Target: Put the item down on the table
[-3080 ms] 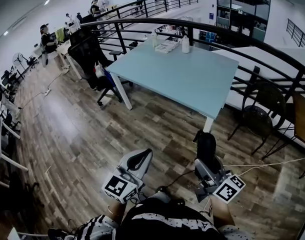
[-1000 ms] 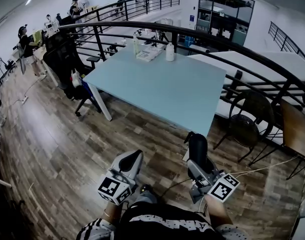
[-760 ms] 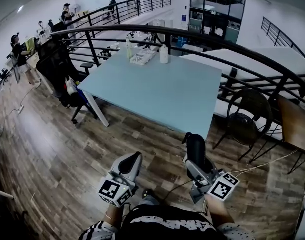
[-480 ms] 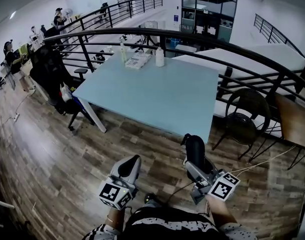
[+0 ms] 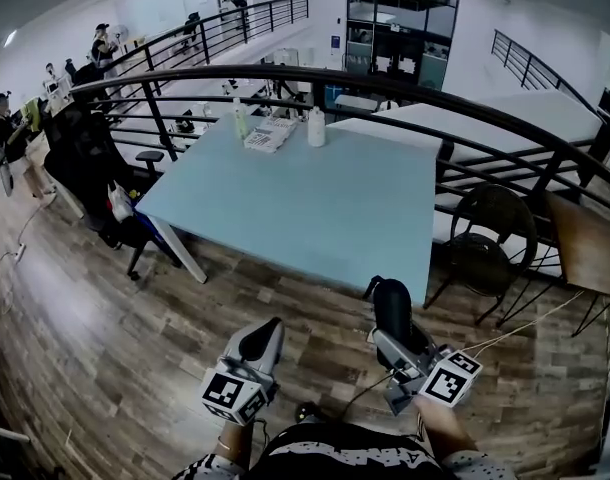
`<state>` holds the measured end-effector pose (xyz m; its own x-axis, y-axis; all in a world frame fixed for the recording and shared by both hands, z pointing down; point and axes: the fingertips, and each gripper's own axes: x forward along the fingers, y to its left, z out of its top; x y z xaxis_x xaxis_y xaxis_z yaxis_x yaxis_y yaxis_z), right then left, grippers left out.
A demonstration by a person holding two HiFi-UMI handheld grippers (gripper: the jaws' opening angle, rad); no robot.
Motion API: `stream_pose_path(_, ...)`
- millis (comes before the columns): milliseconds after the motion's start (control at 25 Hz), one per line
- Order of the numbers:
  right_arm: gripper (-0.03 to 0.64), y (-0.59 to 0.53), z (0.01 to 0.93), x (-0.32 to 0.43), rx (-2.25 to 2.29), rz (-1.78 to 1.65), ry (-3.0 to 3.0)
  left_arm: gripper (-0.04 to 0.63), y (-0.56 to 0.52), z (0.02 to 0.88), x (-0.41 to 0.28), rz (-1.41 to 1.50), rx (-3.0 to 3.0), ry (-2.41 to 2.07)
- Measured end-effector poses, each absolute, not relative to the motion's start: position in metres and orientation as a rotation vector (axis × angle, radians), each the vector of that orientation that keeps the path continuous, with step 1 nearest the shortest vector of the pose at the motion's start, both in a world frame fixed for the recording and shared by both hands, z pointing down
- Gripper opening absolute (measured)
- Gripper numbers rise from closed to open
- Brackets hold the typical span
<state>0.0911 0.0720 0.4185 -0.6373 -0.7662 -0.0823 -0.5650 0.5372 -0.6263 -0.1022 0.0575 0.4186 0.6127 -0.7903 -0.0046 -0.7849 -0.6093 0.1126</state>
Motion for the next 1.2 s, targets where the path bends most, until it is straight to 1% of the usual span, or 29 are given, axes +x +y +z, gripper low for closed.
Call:
stream_pose_path(360,0.357,0.042,0.422,0.058,-1.157,-0.823,2.422,0.0,0.021,0.429,-0.136,-0.073,2.734,-1.287)
stream_pose_path(680,0.357,0.019,0.424,0.031,-1.173,-0.805,2.436,0.0,-0.002,0.428,-0.17,-0.128,2.72,-1.3)
stream_pose_path(1200,0.357,0.017,0.426,0.025,-1.24,-0.82,2.409,0.0,-0.006,0.432,-0.178,-0.116,2.726,-1.244)
